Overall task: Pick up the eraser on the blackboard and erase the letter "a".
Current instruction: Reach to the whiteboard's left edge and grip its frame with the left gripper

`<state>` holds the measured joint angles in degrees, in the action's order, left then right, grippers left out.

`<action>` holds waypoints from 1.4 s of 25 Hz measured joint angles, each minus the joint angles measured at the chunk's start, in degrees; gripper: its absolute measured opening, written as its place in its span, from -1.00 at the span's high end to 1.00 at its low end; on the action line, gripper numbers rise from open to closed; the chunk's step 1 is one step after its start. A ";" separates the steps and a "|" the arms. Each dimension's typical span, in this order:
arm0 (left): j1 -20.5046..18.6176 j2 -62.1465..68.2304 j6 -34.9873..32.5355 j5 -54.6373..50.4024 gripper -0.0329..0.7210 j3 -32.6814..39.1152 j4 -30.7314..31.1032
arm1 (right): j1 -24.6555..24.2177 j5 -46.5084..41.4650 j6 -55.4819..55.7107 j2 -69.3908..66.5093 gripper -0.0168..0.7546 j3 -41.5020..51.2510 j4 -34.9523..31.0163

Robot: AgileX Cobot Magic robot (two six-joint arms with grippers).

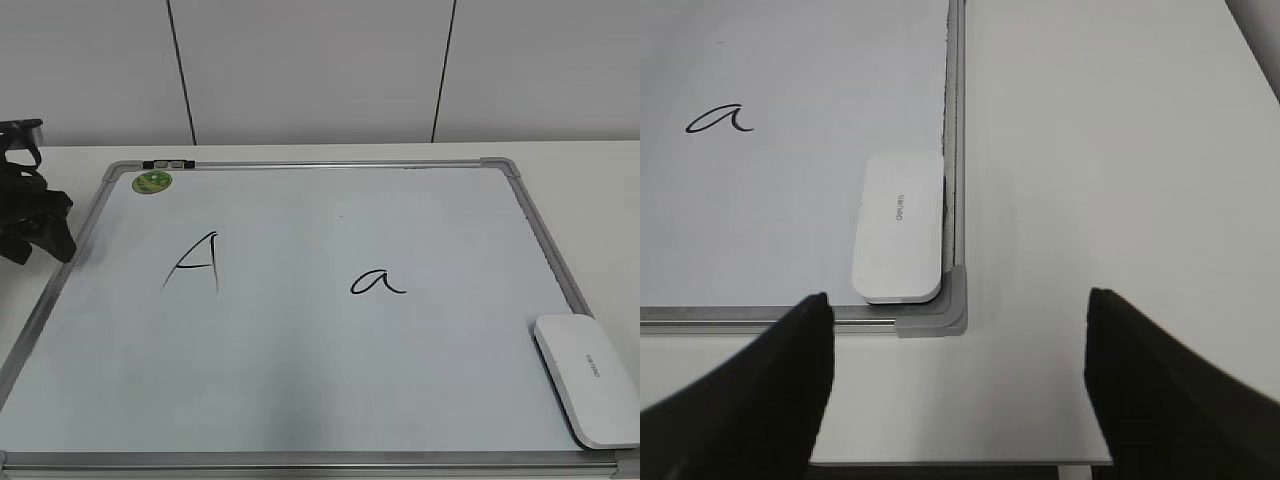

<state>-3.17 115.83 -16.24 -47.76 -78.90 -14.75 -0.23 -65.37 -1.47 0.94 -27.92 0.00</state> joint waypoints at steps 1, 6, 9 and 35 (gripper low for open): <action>0.00 0.49 -0.14 0.15 -0.31 0.00 -0.12 | 0.00 0.00 0.00 0.00 -0.55 0.00 0.00; -0.20 2.91 -0.43 0.86 -0.31 -0.51 -0.24 | 0.00 0.00 0.00 0.00 -0.55 0.00 0.00; -0.24 3.27 -0.51 2.06 -0.26 -0.59 -0.24 | 0.00 0.00 0.00 0.00 -0.55 0.00 -0.32; -5.60 5.87 -10.54 0.11 0.09 -0.59 -12.98 | 0.00 0.00 0.00 0.00 -0.55 0.00 -0.42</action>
<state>-8.77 121.70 -26.78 -47.66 -79.49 -27.73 -0.23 -65.37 -1.47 0.94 -27.92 -0.42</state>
